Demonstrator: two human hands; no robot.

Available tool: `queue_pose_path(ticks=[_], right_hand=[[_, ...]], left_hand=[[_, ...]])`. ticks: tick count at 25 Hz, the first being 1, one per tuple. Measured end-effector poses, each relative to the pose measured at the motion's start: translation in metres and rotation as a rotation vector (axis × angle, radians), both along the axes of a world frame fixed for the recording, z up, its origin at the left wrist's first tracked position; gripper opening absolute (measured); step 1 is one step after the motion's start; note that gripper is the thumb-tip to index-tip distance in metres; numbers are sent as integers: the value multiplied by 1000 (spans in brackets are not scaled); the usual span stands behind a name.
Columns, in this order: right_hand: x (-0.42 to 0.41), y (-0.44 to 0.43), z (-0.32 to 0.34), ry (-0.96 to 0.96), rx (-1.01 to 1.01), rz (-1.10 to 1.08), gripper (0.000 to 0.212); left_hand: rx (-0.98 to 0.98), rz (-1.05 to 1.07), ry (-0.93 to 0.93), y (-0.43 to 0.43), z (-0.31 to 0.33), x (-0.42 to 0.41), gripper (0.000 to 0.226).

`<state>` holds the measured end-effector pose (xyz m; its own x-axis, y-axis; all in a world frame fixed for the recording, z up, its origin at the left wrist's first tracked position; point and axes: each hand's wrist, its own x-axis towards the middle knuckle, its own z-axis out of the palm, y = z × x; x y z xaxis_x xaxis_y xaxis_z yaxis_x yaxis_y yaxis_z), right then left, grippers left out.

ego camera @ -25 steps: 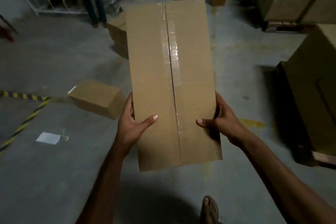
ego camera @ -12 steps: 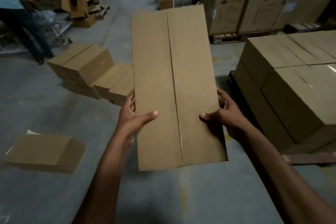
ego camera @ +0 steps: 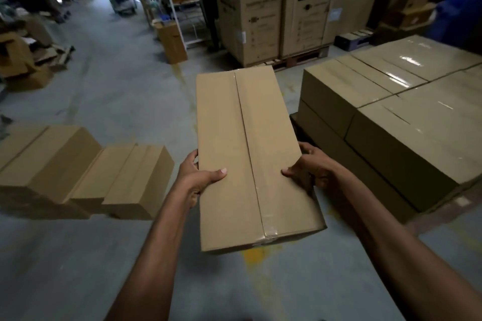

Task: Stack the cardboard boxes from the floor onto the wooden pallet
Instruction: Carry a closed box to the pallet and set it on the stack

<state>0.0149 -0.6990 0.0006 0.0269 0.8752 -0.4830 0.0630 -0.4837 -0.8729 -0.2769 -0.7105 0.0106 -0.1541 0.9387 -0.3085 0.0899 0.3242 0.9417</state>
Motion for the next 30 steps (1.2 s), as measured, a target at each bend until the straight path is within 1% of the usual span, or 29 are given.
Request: queue_pose_path(ticks=[5, 9, 12, 15, 19, 23, 25, 28, 30], right_hand=[[5, 88, 9, 84, 42, -139, 89], [21, 186, 4, 108, 90, -224, 86], [48, 263, 1, 128, 135, -248, 86], [75, 325, 17, 112, 211, -272, 86], [107, 409, 37, 69, 322, -295, 96], [121, 484, 42, 14, 388, -301, 99], [121, 522, 40, 18, 400, -324, 98], [117, 584, 36, 15, 403, -414, 91], [116, 615, 36, 15, 387, -499, 91]], left_hand=[[7, -117, 58, 135, 15, 18, 85], [21, -211, 115, 257, 20, 47, 83], [74, -269, 144, 342, 19, 73, 79], [146, -311, 166, 414, 26, 99, 82], [267, -341, 105, 498, 40, 129, 83], [334, -337, 25, 585, 43, 149, 82], [338, -348, -8, 636, 41, 157, 83], [341, -449, -20, 719, 38, 166, 79], [329, -535, -28, 767, 42, 173, 79]])
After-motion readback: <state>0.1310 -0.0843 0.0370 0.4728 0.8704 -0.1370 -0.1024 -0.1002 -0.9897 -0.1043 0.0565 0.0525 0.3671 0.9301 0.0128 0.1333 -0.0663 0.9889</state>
